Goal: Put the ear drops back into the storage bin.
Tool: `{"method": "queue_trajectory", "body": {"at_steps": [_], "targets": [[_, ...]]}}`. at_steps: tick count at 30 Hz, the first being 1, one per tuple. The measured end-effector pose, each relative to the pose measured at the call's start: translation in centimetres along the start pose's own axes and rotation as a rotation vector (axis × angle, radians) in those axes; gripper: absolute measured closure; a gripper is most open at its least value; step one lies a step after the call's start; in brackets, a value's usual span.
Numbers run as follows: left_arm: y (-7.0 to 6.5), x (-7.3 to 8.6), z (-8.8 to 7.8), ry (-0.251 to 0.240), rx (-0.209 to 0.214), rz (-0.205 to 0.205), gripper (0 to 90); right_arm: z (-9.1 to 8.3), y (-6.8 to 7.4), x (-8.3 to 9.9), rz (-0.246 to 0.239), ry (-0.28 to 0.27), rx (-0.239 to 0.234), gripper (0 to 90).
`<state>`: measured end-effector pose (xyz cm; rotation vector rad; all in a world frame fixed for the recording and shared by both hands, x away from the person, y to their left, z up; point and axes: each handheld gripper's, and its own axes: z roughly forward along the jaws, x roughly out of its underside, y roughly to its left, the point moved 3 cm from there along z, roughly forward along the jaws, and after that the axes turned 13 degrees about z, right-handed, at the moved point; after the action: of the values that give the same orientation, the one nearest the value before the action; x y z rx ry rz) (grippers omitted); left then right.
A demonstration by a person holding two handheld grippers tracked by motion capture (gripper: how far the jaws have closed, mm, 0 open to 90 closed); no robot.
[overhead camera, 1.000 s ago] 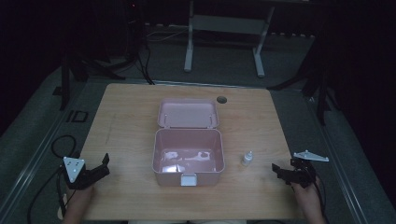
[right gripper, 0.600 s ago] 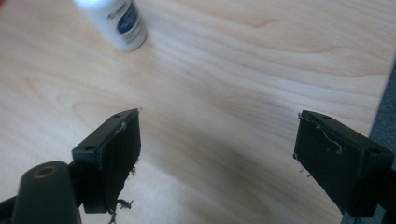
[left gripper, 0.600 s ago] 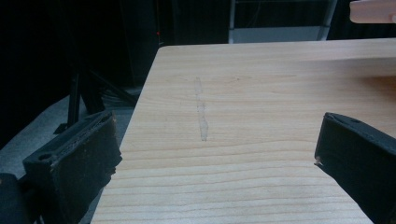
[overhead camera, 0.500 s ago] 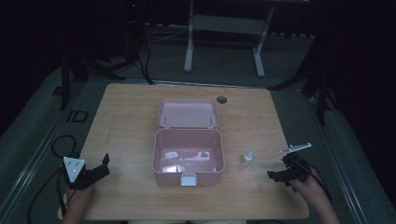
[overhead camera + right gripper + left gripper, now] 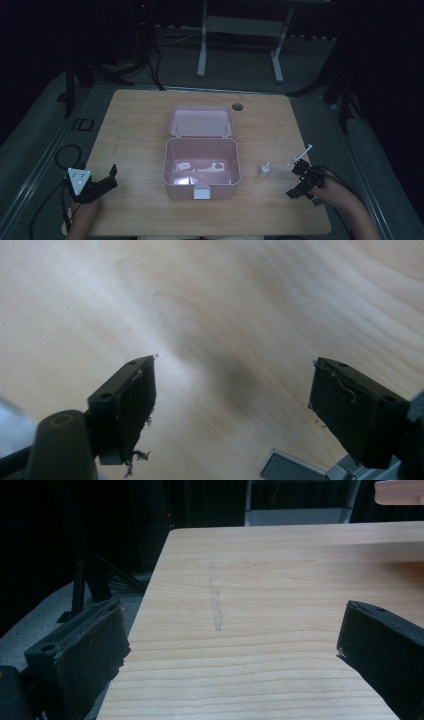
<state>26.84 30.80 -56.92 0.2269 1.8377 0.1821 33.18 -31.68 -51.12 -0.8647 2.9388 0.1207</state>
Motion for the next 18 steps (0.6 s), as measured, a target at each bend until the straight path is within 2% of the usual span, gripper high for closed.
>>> {"method": "queue_trajectory", "body": {"at_steps": [2, 3, 7, 9, 16, 18], "targets": [[0.0, 0.0, 0.0, -0.001, 0.0, 0.0, 0.3, 0.0, 0.2, -0.2, -0.035, 0.036, -0.011, 14.0], [0.0, 0.0, 0.0, -0.001, 0.0, 0.0, 0.3, 0.0, 0.3, -0.3, -0.061, 0.05, -0.001, 14.1], [0.0, 0.0, 0.0, -0.001, 0.002, -0.001, 0.3, -0.1, 0.4, -0.9, -0.115, 0.074, 0.034, 14.5], [0.0, 0.0, 0.0, -0.001, 0.003, -0.001, 0.3, -0.2, 0.5, -1.1, -0.139, 0.087, 0.031, 15.1], [0.0, 0.0, 0.0, -0.002, 0.003, -0.001, 0.3, -0.3, 0.8, -2.1, -0.185, 0.104, 0.008, 15.0], [0.0, 0.0, 0.0, -0.001, 0.003, -0.001, 0.3, -0.2, 0.9, -2.4, -0.212, 0.114, 0.026, 15.5]]}}
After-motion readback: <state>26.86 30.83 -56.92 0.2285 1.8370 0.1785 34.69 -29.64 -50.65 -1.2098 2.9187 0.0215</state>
